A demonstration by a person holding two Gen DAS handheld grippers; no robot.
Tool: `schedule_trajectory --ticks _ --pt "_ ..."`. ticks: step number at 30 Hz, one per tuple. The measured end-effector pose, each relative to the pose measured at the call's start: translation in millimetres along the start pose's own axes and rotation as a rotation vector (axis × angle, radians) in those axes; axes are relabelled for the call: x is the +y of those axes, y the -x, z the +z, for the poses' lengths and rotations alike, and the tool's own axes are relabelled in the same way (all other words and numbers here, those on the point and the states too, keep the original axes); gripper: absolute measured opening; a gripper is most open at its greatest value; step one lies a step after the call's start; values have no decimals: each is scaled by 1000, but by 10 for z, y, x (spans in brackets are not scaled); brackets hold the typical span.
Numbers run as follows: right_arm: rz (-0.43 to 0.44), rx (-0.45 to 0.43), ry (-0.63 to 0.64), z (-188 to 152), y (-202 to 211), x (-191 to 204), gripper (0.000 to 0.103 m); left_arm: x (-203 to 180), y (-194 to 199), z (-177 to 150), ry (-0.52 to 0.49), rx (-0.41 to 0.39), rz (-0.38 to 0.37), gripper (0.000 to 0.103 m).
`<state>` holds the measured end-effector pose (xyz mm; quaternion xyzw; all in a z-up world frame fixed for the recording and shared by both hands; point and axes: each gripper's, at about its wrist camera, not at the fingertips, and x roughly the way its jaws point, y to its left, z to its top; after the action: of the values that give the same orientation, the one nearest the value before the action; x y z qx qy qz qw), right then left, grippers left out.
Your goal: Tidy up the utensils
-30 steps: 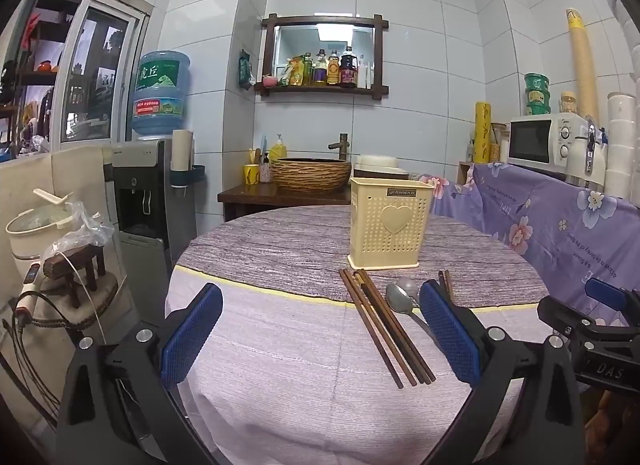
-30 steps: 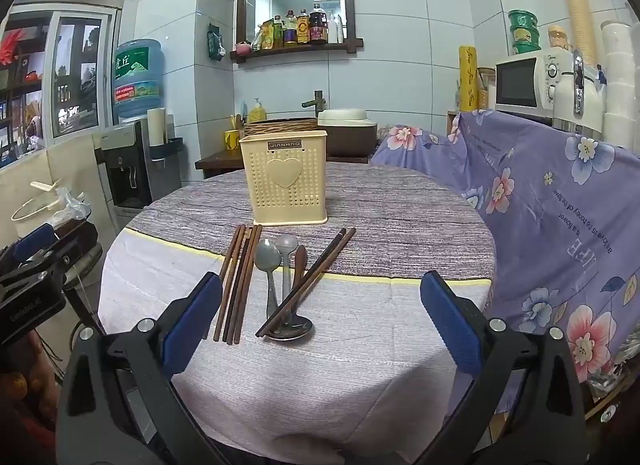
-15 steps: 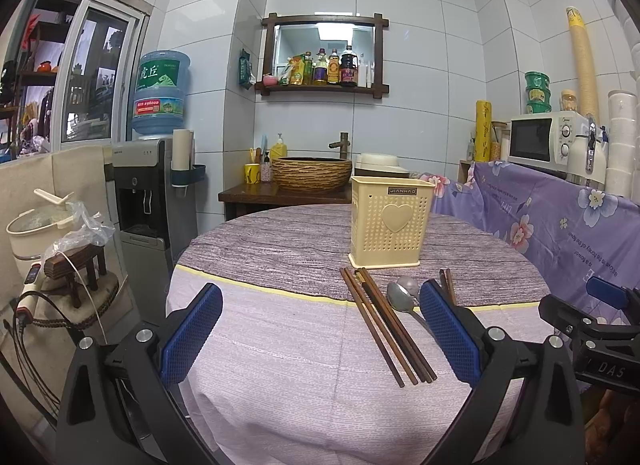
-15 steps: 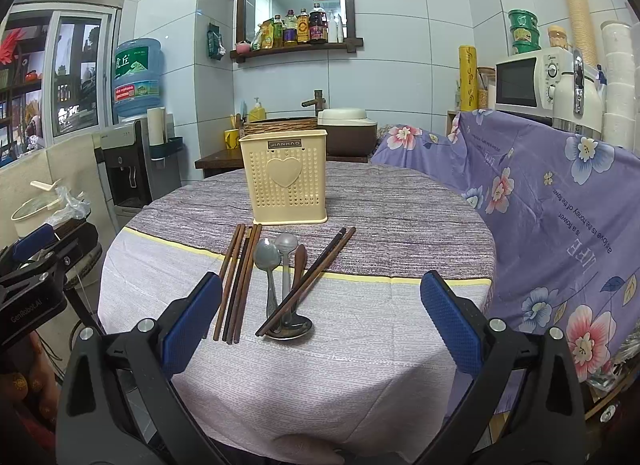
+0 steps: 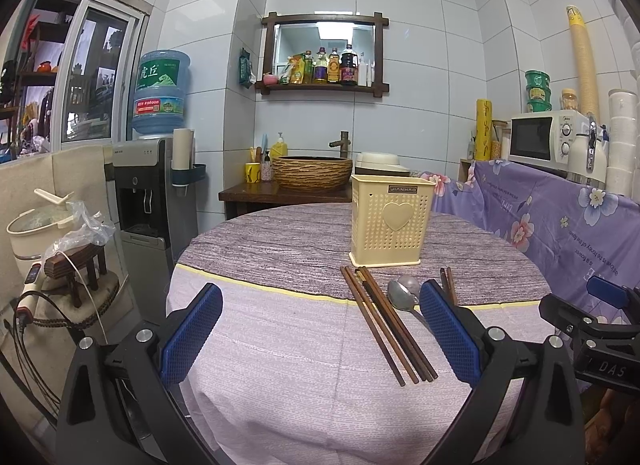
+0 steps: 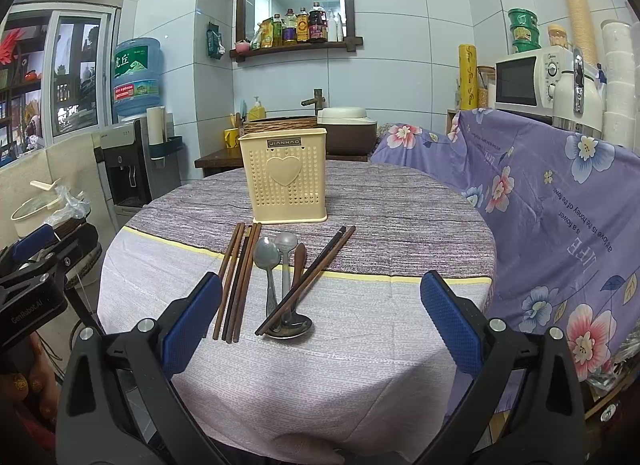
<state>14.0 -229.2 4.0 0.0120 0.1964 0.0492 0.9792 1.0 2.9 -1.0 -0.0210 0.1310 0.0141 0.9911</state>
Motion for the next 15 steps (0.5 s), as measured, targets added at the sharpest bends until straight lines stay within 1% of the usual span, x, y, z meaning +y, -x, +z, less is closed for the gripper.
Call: schedule_trajectory --ticks 15 --pt "0 1 -1 -12 -7 -9 98 -4 0 1 -1 0 1 98"
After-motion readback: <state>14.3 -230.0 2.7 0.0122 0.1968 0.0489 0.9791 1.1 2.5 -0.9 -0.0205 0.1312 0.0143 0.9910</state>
